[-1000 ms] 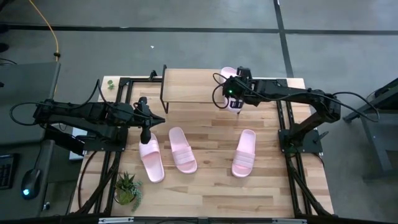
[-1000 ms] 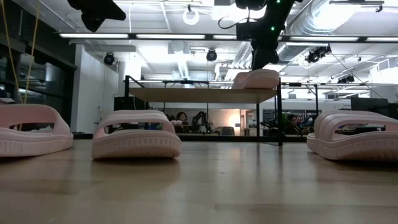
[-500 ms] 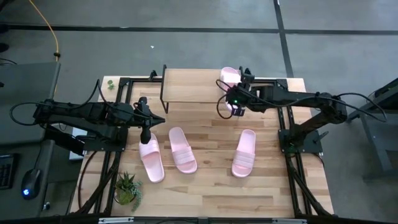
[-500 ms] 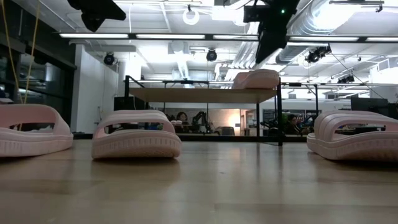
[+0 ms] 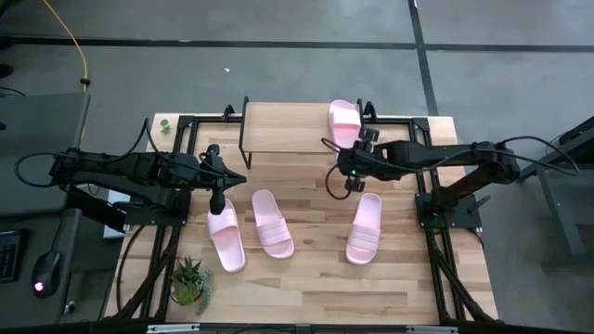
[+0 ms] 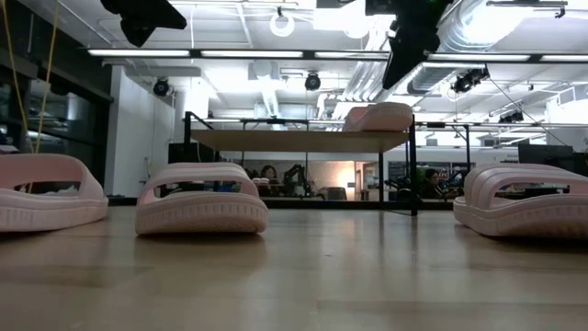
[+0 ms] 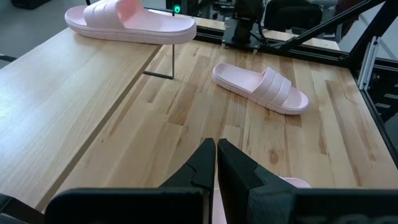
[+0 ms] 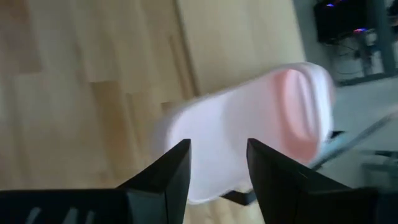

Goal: Pick and place slides into the shelf
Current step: Put the white slide on the shelf

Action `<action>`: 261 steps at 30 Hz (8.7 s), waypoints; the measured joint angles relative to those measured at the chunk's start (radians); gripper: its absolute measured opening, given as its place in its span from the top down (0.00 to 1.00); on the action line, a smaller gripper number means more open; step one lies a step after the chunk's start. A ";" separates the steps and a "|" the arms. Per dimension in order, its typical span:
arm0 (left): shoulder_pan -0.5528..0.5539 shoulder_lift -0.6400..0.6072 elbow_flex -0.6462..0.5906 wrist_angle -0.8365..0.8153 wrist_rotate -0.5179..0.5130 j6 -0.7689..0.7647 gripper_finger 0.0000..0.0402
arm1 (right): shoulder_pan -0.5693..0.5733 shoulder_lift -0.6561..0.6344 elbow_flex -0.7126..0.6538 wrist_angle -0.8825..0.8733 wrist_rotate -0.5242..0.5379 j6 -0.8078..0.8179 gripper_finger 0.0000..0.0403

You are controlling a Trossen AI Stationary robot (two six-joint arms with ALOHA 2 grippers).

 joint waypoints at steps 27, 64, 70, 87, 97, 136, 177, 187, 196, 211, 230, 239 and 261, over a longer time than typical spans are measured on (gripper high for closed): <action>0.000 0.000 0.000 -0.013 0.066 -0.007 0.98 | 0.266 0.000 0.000 0.241 -0.055 0.121 0.64; -0.007 0.000 0.000 -0.038 0.533 -0.109 0.98 | 0.283 0.069 0.000 0.296 -0.164 0.095 0.64; -0.094 0.006 0.000 0.003 0.539 -0.181 0.98 | 0.283 0.069 0.000 0.294 -0.165 0.095 0.64; -0.256 -0.002 0.000 0.317 0.545 -0.028 0.98 | 0.283 0.069 0.000 0.325 -0.166 0.095 0.64; -0.256 -0.002 0.000 0.304 0.490 -0.074 0.98 | 0.283 0.069 0.000 0.325 -0.166 0.103 0.64; -0.683 0.463 0.530 -0.481 -0.432 -0.225 0.98 | 0.283 0.068 0.000 0.331 -0.164 0.103 0.64; -0.780 0.960 0.613 -1.082 -0.422 -0.893 0.98 | 0.288 0.068 0.000 0.341 -0.168 0.182 0.64; -0.834 1.052 0.613 -1.082 -0.418 -0.916 0.98 | 0.303 0.068 0.000 0.364 -0.170 0.150 0.64; -0.833 1.131 0.602 -1.081 -0.402 -0.915 0.98 | 0.303 0.068 0.000 0.386 -0.170 0.129 0.64; -0.831 1.132 0.438 -1.082 -0.296 -1.020 0.98 | 0.303 0.068 0.000 0.386 -0.169 0.129 0.64; -0.830 1.132 0.492 -1.042 -0.273 -0.967 0.98 | 0.303 0.068 0.000 0.414 -0.169 0.129 0.64; -0.830 1.132 0.494 -1.026 -0.279 -0.891 0.98 | 0.303 0.068 0.000 0.413 -0.169 0.129 0.64; -0.768 1.132 0.494 -1.029 -0.295 -0.837 0.89 | 0.303 0.069 0.000 0.413 -0.169 0.129 0.64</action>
